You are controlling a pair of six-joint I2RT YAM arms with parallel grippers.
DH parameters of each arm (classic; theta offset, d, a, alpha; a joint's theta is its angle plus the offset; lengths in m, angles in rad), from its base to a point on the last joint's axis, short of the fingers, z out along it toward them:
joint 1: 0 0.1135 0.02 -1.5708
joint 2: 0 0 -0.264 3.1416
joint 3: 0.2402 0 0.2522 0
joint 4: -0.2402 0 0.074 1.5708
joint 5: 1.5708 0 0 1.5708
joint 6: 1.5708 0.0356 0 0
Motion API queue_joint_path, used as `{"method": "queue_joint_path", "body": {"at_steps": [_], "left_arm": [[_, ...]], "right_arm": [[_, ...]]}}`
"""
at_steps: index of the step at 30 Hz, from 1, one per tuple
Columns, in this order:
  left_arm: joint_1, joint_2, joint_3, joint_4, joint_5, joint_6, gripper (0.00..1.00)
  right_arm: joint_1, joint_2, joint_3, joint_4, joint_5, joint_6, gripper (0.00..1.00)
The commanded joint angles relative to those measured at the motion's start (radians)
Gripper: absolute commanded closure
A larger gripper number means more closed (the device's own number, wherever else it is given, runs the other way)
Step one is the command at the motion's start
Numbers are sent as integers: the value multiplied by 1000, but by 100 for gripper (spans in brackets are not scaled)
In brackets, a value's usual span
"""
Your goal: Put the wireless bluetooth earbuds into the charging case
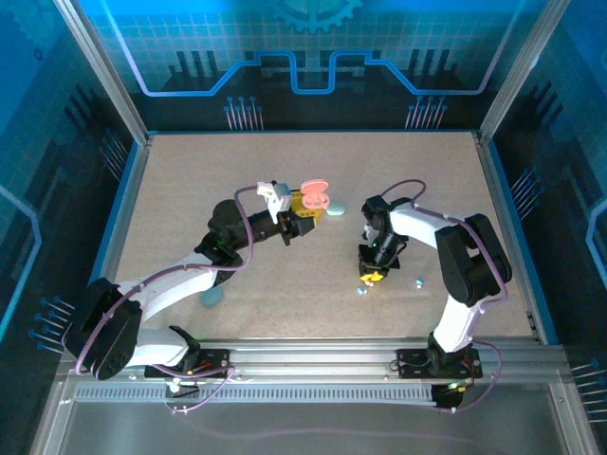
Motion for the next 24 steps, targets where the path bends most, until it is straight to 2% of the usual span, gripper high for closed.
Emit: {"method": "queue_joint_path", "body": {"at_steps": [1, 5, 14, 24], "left_arm": [[-8, -13, 14, 15, 11, 0, 68], [-9, -11, 13, 18, 10, -2, 68], [-12, -11, 11, 23, 7, -2, 67], [-14, -17, 6, 24, 1, -2, 67]], "right_arm": [[-38, -60, -27, 12, 57, 47, 81], [-54, -85, -50, 24, 90, 68, 80], [-49, -71, -64, 9, 13, 33, 73], [-24, -50, -41, -33, 48, 36, 69]]}}
